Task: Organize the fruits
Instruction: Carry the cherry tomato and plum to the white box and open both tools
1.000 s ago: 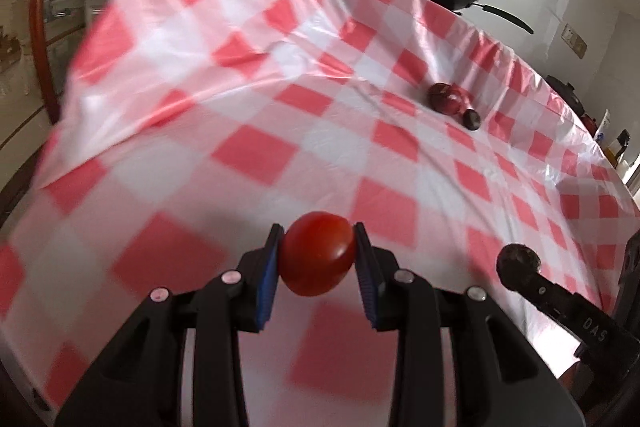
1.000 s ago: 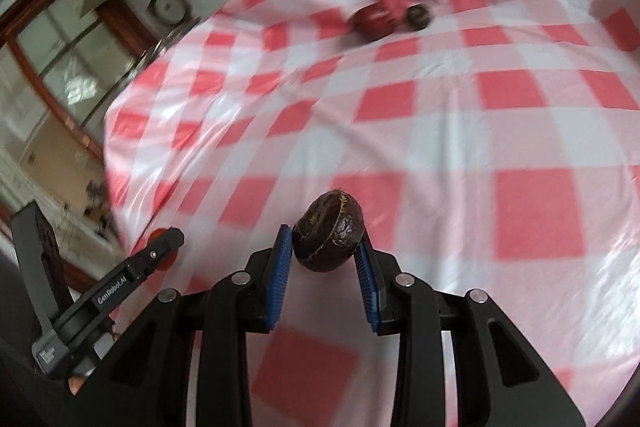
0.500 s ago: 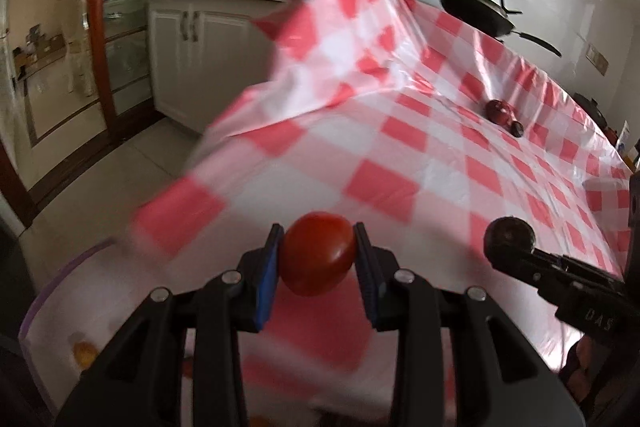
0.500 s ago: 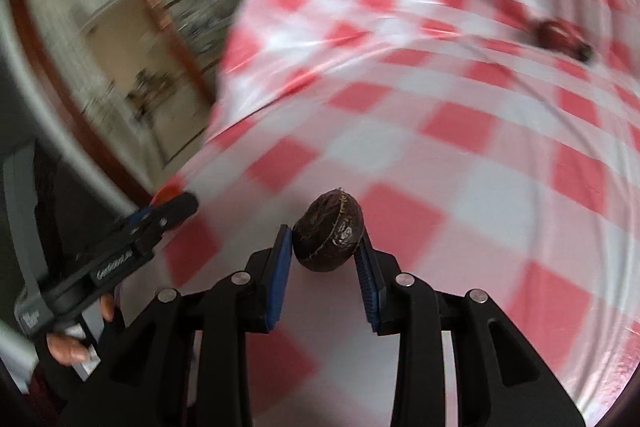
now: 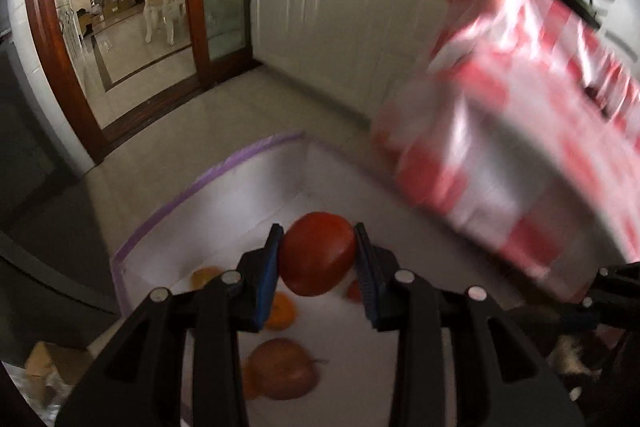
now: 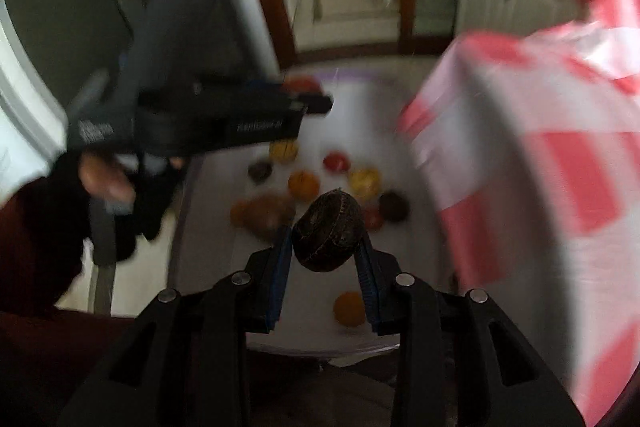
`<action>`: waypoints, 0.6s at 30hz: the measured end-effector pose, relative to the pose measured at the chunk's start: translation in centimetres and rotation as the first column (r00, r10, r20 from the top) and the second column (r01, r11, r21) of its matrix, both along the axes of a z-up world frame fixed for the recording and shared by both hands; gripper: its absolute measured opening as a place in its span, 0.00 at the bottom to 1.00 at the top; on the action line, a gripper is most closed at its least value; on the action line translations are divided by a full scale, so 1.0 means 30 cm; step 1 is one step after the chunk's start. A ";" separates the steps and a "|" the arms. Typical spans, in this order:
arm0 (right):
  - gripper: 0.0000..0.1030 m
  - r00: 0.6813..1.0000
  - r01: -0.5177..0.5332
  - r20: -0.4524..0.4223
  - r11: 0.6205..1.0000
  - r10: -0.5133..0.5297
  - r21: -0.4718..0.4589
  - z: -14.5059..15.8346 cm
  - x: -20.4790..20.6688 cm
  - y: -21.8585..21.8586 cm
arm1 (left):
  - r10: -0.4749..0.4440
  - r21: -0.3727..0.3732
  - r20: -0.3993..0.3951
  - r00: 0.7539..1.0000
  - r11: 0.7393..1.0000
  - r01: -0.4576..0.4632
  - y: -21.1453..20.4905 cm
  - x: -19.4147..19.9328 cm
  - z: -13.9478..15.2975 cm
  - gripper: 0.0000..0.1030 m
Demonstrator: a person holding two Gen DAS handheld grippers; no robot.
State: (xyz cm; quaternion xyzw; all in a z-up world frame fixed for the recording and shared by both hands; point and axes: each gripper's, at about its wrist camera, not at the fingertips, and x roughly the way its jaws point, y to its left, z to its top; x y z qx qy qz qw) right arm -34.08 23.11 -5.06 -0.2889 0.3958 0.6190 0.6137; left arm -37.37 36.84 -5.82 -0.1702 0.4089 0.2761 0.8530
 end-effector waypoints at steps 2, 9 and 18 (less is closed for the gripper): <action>0.32 0.999 -0.009 -0.032 0.997 0.007 -0.077 -0.074 0.000 0.052 | -0.002 0.021 -0.109 0.994 1.000 0.004 0.005 0.015 -0.063 0.35; 0.32 0.997 -0.011 -0.074 0.964 -0.009 -0.266 -0.288 0.020 0.178 | -0.032 -0.107 -0.305 0.952 0.994 0.000 0.035 0.071 -0.271 0.36; 0.47 0.995 -0.066 0.058 0.962 0.084 -0.267 -0.289 -0.028 0.172 | -0.028 -0.103 -0.303 0.953 0.995 -0.003 0.037 0.066 -0.271 0.47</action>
